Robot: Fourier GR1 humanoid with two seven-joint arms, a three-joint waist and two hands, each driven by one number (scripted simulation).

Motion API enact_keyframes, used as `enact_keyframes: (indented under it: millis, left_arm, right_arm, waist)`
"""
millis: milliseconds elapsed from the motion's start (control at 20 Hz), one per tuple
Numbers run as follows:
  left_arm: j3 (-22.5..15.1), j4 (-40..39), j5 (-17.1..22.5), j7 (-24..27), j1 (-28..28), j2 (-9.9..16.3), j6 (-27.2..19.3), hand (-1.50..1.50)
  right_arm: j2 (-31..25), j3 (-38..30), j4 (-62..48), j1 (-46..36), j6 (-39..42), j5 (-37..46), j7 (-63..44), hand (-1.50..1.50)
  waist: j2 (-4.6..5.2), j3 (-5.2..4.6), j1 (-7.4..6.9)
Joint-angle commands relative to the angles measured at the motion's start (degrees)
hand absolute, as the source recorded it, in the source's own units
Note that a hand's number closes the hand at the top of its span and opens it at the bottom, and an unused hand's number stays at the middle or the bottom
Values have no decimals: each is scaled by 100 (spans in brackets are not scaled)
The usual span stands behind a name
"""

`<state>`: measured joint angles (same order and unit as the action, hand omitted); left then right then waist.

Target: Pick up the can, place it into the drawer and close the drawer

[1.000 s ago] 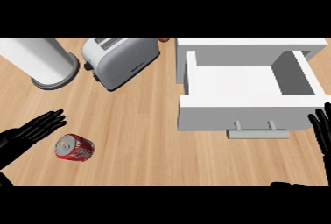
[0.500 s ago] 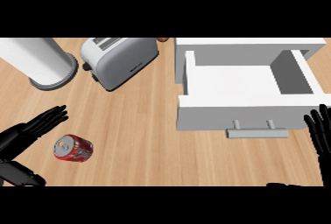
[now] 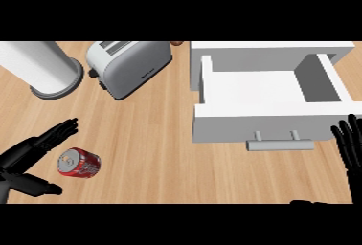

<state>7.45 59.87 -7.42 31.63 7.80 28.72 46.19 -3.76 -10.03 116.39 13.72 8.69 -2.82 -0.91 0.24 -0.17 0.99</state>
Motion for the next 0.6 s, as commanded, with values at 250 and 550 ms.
enact_keyframes:
  millis: [250, 550]
  left_arm:
    - [-609, -1143, -409, 1736, 213, 357, 290, -150]
    - [-924, -1928, -445, 2017, 557, 160, -105, -150]
  right_arm:
    - [45, -12, 235, 278, 60, -37, 1, -150]
    - [-10, -79, 155, 122, 121, -108, 69, -150]
  waist:
    - [-9, 3, 24]
    - [5, 1, 38]
